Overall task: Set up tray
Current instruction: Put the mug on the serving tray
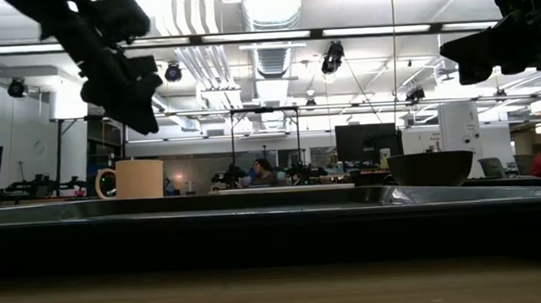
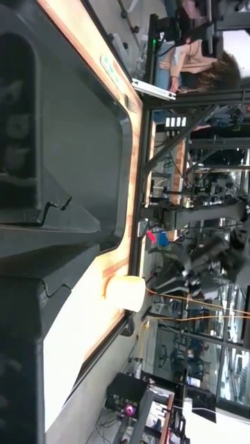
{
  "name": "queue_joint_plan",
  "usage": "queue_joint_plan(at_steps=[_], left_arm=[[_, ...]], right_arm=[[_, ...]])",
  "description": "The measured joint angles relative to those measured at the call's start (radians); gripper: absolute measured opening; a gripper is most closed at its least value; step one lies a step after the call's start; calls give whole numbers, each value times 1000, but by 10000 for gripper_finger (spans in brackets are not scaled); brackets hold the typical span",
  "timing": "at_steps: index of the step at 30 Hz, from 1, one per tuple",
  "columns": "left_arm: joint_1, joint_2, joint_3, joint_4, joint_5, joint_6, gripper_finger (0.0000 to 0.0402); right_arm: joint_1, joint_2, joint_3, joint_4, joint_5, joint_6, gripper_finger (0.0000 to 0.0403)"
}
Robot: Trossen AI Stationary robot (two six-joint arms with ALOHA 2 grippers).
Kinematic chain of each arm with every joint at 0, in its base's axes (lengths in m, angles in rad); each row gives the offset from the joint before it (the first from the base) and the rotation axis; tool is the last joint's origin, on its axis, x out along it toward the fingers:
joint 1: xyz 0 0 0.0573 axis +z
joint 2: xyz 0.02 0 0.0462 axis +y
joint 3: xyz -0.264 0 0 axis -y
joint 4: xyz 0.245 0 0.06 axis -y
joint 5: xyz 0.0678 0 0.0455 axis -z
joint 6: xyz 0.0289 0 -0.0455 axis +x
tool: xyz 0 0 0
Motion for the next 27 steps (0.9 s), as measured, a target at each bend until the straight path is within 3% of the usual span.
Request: queue_joint_plan(at_steps=[5, 15, 20, 27], left_arm=[[63, 139, 84, -75, 54, -2, 158], [95, 375, 244, -163, 52, 17, 158], [112, 420, 282, -196, 47, 16, 158], [131, 401, 245, -204, 38, -6, 158]], right_arm=[[0, 0, 0, 0, 0, 0, 27], [0, 0, 0, 0, 0, 0, 27], [0, 0, 0, 0, 0, 0, 27], [0, 0, 0, 0, 0, 0, 27]])
